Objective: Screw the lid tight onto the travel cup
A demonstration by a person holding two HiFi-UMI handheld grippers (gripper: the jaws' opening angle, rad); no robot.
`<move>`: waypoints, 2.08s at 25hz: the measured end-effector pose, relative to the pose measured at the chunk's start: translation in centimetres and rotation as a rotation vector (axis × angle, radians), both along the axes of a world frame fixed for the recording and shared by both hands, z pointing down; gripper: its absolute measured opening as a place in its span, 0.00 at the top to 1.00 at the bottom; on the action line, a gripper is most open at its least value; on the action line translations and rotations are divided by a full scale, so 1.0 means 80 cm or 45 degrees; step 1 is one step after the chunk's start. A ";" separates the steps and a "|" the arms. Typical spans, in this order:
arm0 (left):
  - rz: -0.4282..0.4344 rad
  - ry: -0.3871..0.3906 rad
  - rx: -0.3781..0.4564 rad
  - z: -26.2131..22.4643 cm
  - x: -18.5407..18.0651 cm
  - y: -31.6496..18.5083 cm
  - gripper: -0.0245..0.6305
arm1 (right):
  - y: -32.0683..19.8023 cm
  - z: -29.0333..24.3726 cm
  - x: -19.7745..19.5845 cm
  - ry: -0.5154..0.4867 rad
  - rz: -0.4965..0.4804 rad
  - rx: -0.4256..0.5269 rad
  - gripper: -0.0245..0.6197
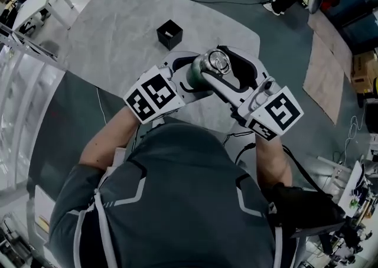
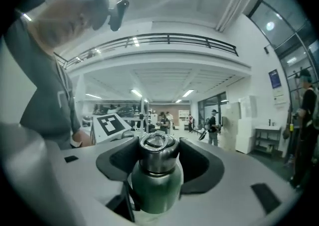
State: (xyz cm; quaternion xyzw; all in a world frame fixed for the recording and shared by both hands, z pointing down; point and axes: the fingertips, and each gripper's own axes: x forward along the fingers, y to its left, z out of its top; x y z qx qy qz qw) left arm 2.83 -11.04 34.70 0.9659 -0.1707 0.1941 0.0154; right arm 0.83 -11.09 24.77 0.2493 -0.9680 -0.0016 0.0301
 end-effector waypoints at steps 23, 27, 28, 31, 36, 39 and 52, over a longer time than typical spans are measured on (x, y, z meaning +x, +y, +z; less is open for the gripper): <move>0.405 0.151 -0.073 -0.055 0.024 0.073 0.40 | 0.075 -0.045 0.002 -0.031 -0.766 0.024 0.53; 0.172 0.059 -0.074 -0.032 0.019 0.032 0.40 | 0.028 -0.027 0.001 -0.034 -0.393 0.019 0.53; 0.119 0.039 -0.077 -0.026 0.017 0.021 0.40 | 0.015 -0.021 0.001 -0.028 -0.282 0.005 0.53; 0.082 0.013 -0.082 -0.017 0.018 0.009 0.40 | 0.001 -0.012 0.000 -0.003 -0.092 0.008 0.53; 0.418 0.120 -0.142 -0.042 0.016 0.048 0.40 | 0.040 -0.032 0.004 -0.012 -0.412 0.025 0.50; 0.643 0.156 -0.172 -0.058 0.008 0.077 0.40 | 0.067 -0.045 0.001 -0.083 -0.708 -0.014 0.50; 0.479 0.073 -0.195 -0.055 0.021 0.076 0.40 | 0.064 -0.048 0.005 -0.147 -0.693 -0.047 0.53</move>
